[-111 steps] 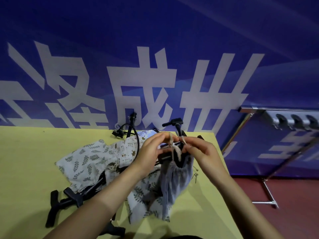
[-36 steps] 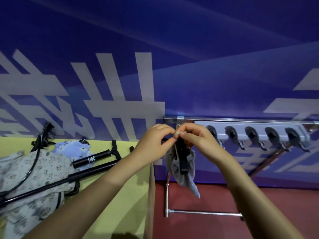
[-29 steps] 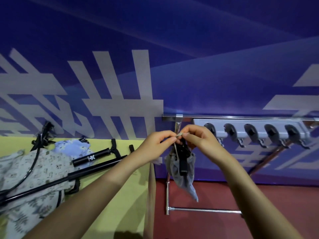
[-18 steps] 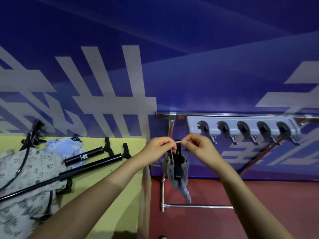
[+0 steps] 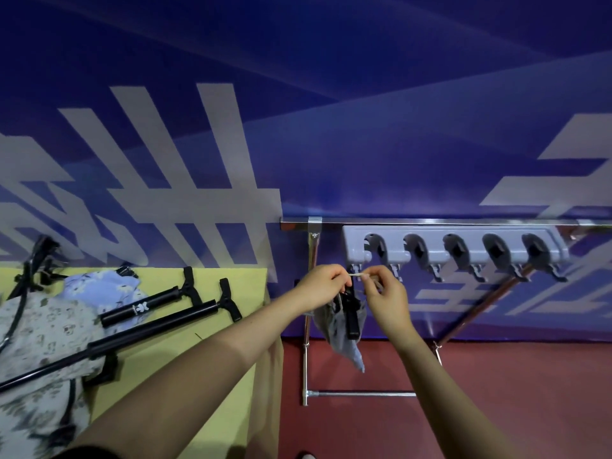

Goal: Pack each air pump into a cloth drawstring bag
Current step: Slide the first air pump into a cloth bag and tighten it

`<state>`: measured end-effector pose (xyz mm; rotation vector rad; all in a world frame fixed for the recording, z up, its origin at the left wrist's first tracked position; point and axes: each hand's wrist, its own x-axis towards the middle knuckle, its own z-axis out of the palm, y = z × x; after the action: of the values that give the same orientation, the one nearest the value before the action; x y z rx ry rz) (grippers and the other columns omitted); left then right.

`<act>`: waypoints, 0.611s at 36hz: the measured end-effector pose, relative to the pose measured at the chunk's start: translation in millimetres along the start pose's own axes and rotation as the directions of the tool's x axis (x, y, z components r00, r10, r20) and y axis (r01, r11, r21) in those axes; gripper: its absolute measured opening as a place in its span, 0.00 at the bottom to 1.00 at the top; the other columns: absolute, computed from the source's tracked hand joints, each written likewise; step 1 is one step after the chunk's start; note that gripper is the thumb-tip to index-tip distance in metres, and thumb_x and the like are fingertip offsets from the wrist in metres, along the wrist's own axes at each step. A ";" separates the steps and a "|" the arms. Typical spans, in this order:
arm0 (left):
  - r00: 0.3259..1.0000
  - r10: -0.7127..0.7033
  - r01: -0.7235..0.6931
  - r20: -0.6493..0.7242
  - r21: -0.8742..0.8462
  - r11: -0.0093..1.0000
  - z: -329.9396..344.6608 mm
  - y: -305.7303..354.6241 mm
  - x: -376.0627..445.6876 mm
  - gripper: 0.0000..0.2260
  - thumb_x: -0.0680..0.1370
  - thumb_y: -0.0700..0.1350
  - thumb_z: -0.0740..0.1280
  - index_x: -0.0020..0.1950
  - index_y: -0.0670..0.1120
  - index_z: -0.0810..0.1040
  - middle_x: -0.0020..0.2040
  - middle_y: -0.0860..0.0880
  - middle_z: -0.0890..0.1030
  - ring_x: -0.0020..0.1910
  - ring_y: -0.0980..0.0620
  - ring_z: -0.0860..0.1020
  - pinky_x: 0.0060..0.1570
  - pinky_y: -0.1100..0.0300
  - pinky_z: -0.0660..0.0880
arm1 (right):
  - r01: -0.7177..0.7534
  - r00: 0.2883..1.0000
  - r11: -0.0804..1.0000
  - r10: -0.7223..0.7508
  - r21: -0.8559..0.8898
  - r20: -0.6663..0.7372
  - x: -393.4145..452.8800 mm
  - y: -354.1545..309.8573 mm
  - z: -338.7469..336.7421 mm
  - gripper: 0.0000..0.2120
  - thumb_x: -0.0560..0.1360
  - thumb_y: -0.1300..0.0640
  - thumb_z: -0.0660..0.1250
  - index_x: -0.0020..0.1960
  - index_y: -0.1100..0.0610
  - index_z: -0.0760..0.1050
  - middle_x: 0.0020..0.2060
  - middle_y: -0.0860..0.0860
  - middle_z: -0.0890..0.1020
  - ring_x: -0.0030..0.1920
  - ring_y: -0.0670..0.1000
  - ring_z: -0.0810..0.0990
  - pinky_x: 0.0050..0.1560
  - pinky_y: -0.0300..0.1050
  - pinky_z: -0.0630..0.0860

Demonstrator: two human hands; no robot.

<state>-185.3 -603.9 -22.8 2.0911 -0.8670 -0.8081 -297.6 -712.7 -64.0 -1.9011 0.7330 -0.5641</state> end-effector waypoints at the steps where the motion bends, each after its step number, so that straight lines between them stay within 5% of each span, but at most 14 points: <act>1: 1.000 -0.008 0.008 0.005 0.018 1.000 1.1 0.0 3.6 0.11 0.80 0.43 0.59 0.42 0.50 0.78 0.36 0.54 0.78 0.36 0.54 0.75 0.40 0.60 0.70 | -0.018 1.000 1.000 0.018 0.004 -0.006 2.5 2.6 1.2 0.04 0.78 0.58 0.65 0.45 0.53 0.75 0.36 0.45 0.79 0.37 0.44 0.77 0.40 0.41 0.73; 6: 0.999 -0.027 0.023 0.036 0.110 0.994 10.7 -5.0 18.2 0.11 0.81 0.44 0.59 0.44 0.47 0.80 0.44 0.49 0.83 0.45 0.50 0.79 0.48 0.57 0.73 | -0.128 0.992 0.982 0.125 0.137 0.034 8.0 17.2 5.7 0.07 0.78 0.58 0.66 0.42 0.53 0.75 0.34 0.48 0.78 0.34 0.45 0.75 0.38 0.43 0.72; 13: 1.000 0.027 -0.024 -0.010 0.221 0.975 17.9 -10.1 26.9 0.10 0.80 0.43 0.61 0.47 0.42 0.82 0.46 0.41 0.82 0.49 0.43 0.78 0.45 0.53 0.72 | -0.191 0.979 0.944 0.164 0.270 0.122 9.9 26.4 6.0 0.06 0.79 0.62 0.65 0.43 0.60 0.77 0.37 0.51 0.80 0.38 0.43 0.77 0.42 0.37 0.73; 18: 0.992 0.120 -0.103 -0.024 0.366 0.925 9.8 -14.4 25.3 0.13 0.80 0.46 0.62 0.60 0.44 0.81 0.57 0.44 0.80 0.58 0.45 0.75 0.57 0.54 0.71 | -0.162 0.983 0.965 0.139 0.206 0.123 10.2 29.8 6.4 0.05 0.78 0.59 0.66 0.44 0.56 0.79 0.41 0.49 0.82 0.43 0.46 0.78 0.49 0.43 0.75; 22: 0.990 0.125 -0.094 -0.070 0.342 0.935 -2.8 -19.1 19.4 0.13 0.81 0.45 0.60 0.62 0.46 0.80 0.58 0.47 0.80 0.59 0.48 0.75 0.58 0.57 0.70 | -0.154 0.985 0.978 0.141 0.140 0.100 7.7 25.3 4.0 0.04 0.78 0.55 0.67 0.46 0.51 0.79 0.47 0.50 0.81 0.51 0.48 0.79 0.56 0.46 0.75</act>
<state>-165.9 -608.1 -41.6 2.3288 -1.1259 -0.5278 -295.6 -724.0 -88.2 -1.7082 0.7470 -0.4253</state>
